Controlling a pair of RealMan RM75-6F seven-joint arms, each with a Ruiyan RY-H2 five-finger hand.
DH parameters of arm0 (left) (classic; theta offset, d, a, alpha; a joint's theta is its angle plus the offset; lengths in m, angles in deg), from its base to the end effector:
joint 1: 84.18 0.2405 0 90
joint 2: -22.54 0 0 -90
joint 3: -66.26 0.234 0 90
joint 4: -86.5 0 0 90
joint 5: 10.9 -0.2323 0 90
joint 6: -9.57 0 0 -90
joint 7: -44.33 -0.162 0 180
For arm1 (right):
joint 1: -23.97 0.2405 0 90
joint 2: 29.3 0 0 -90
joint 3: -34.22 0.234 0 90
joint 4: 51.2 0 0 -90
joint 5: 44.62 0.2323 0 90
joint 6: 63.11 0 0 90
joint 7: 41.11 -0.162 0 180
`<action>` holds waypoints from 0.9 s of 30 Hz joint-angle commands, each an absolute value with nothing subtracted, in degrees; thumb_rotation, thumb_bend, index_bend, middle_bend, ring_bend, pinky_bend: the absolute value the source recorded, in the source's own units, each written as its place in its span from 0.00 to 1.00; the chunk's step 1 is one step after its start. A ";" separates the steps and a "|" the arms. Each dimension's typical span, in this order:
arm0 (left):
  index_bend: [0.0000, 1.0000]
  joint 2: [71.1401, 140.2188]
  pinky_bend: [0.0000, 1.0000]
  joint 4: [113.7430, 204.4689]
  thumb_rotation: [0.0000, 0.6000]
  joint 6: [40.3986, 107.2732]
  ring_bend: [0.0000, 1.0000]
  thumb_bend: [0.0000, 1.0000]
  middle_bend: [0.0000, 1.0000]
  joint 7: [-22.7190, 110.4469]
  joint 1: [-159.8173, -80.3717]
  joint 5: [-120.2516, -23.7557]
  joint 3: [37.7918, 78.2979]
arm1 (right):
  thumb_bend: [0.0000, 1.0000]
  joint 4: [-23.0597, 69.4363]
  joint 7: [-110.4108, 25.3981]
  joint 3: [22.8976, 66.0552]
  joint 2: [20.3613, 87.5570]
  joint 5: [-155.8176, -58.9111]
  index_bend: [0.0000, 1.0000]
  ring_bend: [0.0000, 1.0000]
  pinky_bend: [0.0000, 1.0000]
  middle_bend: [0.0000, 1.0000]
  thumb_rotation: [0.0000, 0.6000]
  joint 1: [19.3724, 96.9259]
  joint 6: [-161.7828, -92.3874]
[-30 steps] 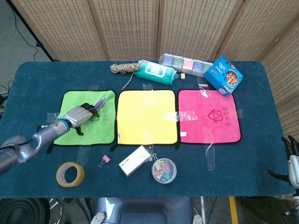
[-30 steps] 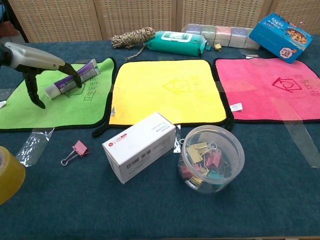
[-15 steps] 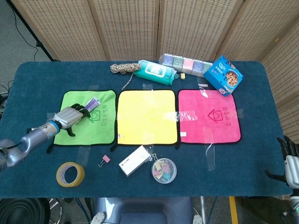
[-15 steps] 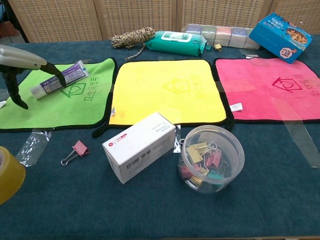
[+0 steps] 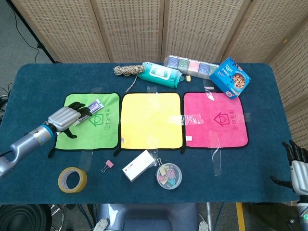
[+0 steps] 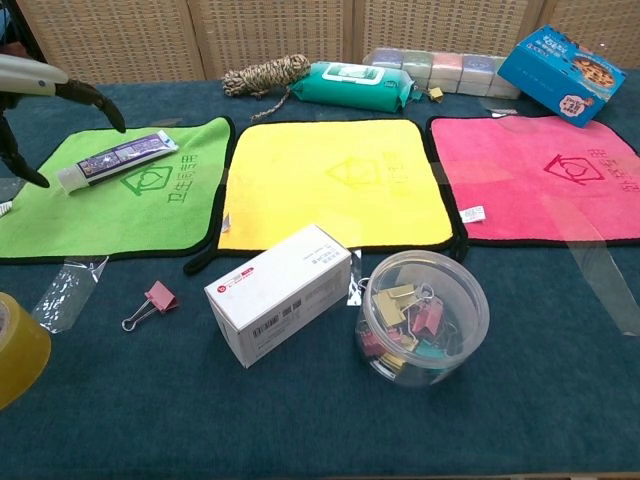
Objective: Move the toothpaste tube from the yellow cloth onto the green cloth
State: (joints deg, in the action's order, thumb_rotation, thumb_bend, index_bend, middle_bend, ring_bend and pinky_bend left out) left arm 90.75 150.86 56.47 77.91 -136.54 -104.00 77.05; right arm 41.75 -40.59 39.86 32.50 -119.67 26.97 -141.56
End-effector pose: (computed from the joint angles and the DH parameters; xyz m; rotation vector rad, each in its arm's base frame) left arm -0.2424 0.4087 0.0752 -2.1120 -0.9307 -0.6532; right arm -0.3386 -0.1968 0.1435 1.2404 -1.0254 0.7362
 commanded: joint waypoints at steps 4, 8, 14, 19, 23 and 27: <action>0.00 84.55 0.00 159.87 0.99 70.08 0.00 0.00 0.00 69.40 -125.17 -98.09 74.28 | 0.00 40.43 -38.66 39.75 33.62 -121.56 0.00 0.00 0.00 0.00 1.00 27.01 -143.56; 0.00 84.39 0.00 163.27 0.99 79.54 0.00 0.00 0.00 64.12 -116.84 -94.35 73.30 | 0.00 38.63 -36.60 39.73 35.12 -123.15 0.00 0.00 0.00 0.00 1.00 26.99 -145.59; 0.00 86.62 0.00 164.03 1.00 90.36 0.00 0.00 0.00 60.09 -106.53 -90.82 72.26 | 0.00 37.86 -36.40 39.49 36.02 -124.77 0.00 0.00 0.00 0.00 1.00 26.87 -146.96; 0.00 88.62 0.00 166.42 1.00 96.02 0.00 0.00 0.00 57.13 -99.15 -86.92 71.05 | 0.00 37.29 -37.03 39.62 36.06 -125.08 0.00 0.00 0.00 0.00 1.00 26.75 -147.47; 0.00 89.01 0.00 168.04 1.00 96.70 0.00 0.00 0.00 58.13 -96.51 -86.07 70.30 | 0.00 37.20 -36.95 39.61 35.99 -125.30 0.00 0.00 0.00 0.00 1.00 26.58 -147.90; 0.00 89.23 0.00 168.86 1.00 95.57 0.00 0.00 0.00 55.88 -95.20 -85.41 70.04 | 0.00 37.35 -37.08 39.50 35.84 -125.44 0.00 0.00 0.00 0.00 1.00 26.41 -148.07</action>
State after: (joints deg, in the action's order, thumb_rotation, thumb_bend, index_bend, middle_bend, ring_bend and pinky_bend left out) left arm 89.04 168.38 96.09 57.20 -95.68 -85.86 70.25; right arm 37.34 -37.07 39.51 35.85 -125.45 26.42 -148.07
